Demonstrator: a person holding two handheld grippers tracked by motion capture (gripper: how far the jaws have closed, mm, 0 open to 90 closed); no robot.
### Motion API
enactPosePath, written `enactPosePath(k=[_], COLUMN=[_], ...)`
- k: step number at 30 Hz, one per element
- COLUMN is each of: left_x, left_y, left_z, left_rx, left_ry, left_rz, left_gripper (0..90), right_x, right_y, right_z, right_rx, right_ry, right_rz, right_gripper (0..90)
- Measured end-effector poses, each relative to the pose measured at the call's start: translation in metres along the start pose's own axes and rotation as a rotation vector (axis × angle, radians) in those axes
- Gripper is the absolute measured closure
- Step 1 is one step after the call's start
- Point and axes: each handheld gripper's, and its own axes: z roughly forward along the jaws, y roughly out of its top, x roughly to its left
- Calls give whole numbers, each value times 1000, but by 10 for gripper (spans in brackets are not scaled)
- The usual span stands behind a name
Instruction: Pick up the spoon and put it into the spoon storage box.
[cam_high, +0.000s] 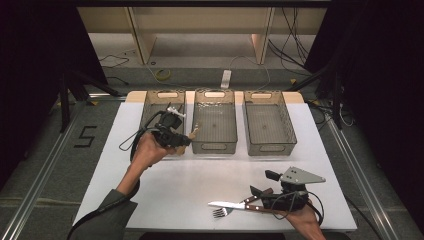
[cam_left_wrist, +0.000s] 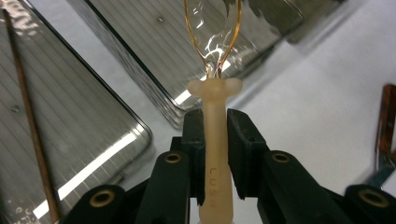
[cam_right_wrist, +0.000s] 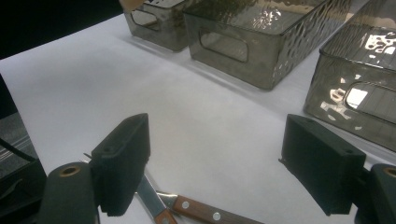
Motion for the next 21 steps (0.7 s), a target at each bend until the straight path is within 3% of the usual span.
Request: enactPosePath(k=[2,5,10,21], left_x=[3,8,7,9], left_y=[7,17,31,48], left_z=[2,7,20,32], left_rx=[-11,-27,-16,-24], left_ry=[13,-1,20,-2], left_rz=[-8,-33,-30,-63], left_gripper=[771,772,771,771], right_x=[0,-1,-2,0], right_y=[0,0,0,0], right_z=[0,1,0,0], right_rx=[0,0,-1,-4], right_ry=[0,2,4,8], right_rz=[3,5,1,-1], right_gripper=[244,245,244,244])
